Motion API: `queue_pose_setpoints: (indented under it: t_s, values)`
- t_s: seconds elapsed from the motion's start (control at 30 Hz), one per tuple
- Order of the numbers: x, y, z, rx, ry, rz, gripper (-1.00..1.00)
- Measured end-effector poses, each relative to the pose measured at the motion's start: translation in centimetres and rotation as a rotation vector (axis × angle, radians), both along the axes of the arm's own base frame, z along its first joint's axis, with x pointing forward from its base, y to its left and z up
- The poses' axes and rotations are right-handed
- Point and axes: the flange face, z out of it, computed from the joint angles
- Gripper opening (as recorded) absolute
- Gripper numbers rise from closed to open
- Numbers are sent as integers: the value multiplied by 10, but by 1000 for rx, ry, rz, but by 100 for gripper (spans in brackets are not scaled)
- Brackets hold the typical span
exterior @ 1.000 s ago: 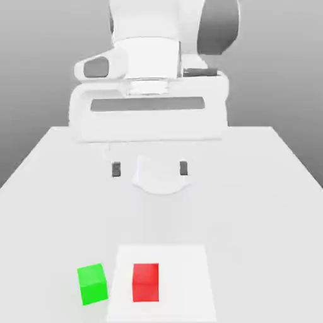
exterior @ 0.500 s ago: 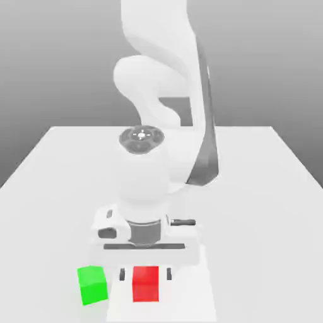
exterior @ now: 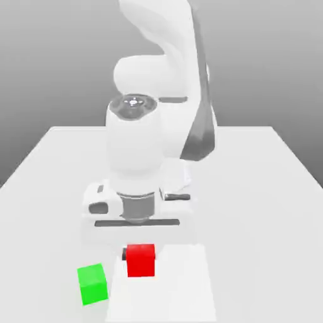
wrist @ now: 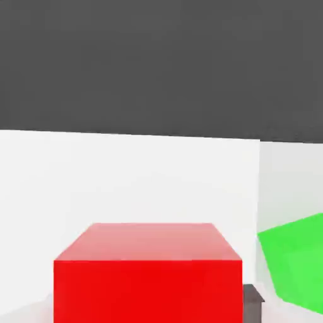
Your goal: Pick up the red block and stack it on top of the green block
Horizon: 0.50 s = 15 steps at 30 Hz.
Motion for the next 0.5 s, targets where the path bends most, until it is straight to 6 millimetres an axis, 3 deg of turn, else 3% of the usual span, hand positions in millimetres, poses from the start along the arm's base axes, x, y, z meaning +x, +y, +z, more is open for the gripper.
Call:
queue_pose_setpoints:
  t_s: [0.23, 0.4, 0.43, 0.5]
  values:
    - [-10, -66, 22, 5, 1, 150, -100]
    - [-8, -68, -23, 7, 0, 187, -100]
    - [-9, -69, -34, 6, 0, 186, 100]
    - [-9, -69, -34, 6, 0, 186, 100]
